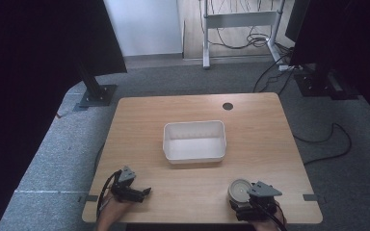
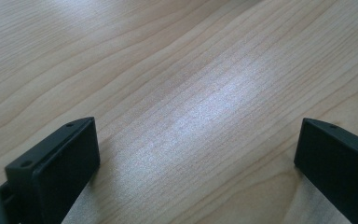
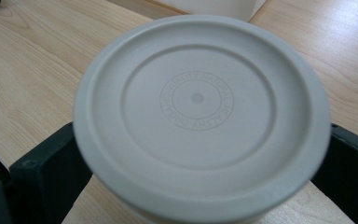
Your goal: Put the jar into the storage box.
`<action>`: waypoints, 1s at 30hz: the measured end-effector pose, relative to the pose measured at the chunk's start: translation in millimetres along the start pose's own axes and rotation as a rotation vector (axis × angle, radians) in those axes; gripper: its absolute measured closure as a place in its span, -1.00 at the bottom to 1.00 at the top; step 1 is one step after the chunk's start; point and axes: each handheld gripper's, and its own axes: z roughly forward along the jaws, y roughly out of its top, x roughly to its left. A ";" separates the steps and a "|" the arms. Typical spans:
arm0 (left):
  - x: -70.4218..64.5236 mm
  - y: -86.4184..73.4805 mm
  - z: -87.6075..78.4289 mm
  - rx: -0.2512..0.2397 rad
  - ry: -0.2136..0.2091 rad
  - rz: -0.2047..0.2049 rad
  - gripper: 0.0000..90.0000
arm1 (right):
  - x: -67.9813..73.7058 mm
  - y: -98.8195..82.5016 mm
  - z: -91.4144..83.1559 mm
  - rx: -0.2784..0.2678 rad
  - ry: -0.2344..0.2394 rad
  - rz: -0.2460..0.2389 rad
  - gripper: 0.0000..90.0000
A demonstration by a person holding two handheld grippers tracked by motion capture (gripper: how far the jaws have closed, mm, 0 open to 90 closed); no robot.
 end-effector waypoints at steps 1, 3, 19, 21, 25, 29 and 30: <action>0.0 0.0 0.0 0.000 0.000 0.000 -1.00 | 0.0 0.0 0.0 0.000 0.000 0.000 -1.00; 0.0 0.0 0.0 0.000 0.000 0.000 -1.00 | -0.1 0.0 2.3 0.006 -0.003 0.002 -0.97; 0.0 0.0 0.0 0.000 0.000 -0.001 -1.00 | 6.9 0.0 4.9 0.025 -0.030 0.011 -0.80; 0.0 0.0 0.1 -0.001 0.000 -0.001 -1.00 | 7.0 0.2 4.8 0.026 -0.030 0.012 -0.80; 0.0 0.0 0.1 -0.001 0.000 -0.001 -1.00 | 7.7 2.0 4.5 0.024 -0.040 0.012 -0.79; 0.0 0.1 0.1 -0.001 0.000 -0.001 -1.00 | 8.2 6.4 3.1 0.016 -0.043 0.007 -0.79; 0.0 0.0 0.1 -0.001 0.000 -0.001 -1.00 | 8.3 7.7 3.2 0.012 -0.044 0.005 -0.79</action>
